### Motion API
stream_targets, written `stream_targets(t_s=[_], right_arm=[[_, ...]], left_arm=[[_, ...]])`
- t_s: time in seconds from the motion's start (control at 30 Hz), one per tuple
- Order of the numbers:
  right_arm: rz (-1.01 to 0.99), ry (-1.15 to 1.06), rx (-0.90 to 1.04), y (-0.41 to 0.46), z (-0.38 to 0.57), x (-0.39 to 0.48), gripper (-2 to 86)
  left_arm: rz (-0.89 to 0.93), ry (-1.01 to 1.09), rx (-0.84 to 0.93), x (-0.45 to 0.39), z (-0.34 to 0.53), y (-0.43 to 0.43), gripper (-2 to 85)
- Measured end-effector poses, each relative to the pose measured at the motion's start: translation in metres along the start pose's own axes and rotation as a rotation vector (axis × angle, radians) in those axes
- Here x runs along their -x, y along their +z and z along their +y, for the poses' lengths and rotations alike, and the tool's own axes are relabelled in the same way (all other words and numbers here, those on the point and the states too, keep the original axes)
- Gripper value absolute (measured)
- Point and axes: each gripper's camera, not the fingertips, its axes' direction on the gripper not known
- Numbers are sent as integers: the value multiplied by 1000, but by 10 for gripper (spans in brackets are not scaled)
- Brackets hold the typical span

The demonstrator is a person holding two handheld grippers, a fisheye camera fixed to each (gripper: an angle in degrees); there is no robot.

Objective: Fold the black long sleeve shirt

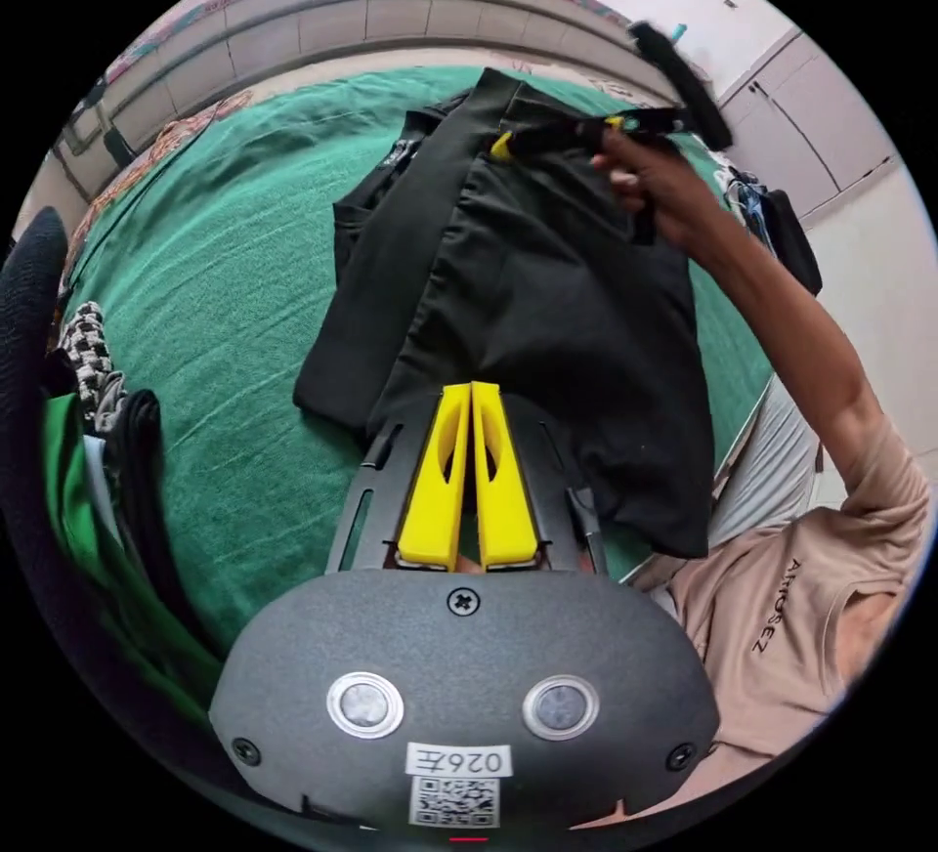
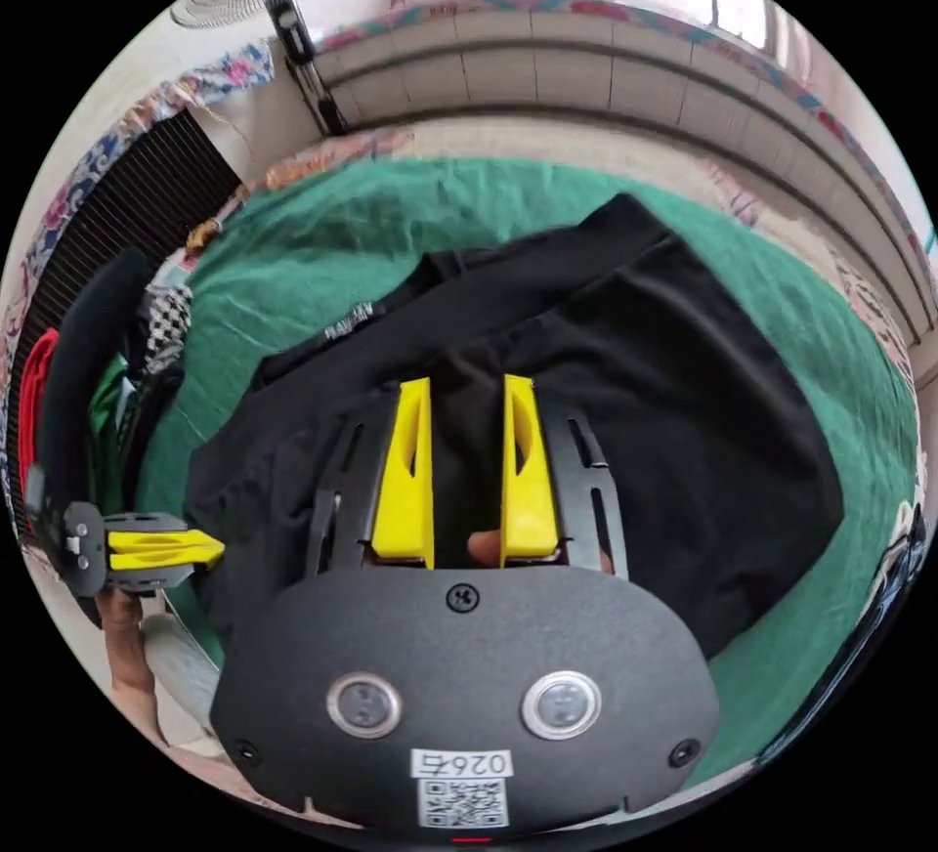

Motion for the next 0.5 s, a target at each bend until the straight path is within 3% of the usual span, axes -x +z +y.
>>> stream_targets(t_s=[0.07, 0.27, 0.33, 0.4, 0.43, 0.5], right_arm=[[-31, 22, -83, 1, 15, -12, 5], [-149, 18, -235, -53, 74, -61, -14], [-182, 17, -282, -82, 98, -83, -14], [-198, 22, -331, -114, 127, -108, -14], [-210, 23, -360, -135, 150, -126, -14], [-202, 41, -402, -166, 185, -154, -14]], left_arm=[[-65, 2, -71, -8, 6, -24, -6], [143, 36, -246, -39, -2, -54, 2], [78, 19, -299, -53, -13, -59, 22], [-32, 12, -269, -70, -34, -53, 56], [-57, 22, -168, -80, -56, -36, 67], [40, 127, 34, -100, -89, 9, 34]])
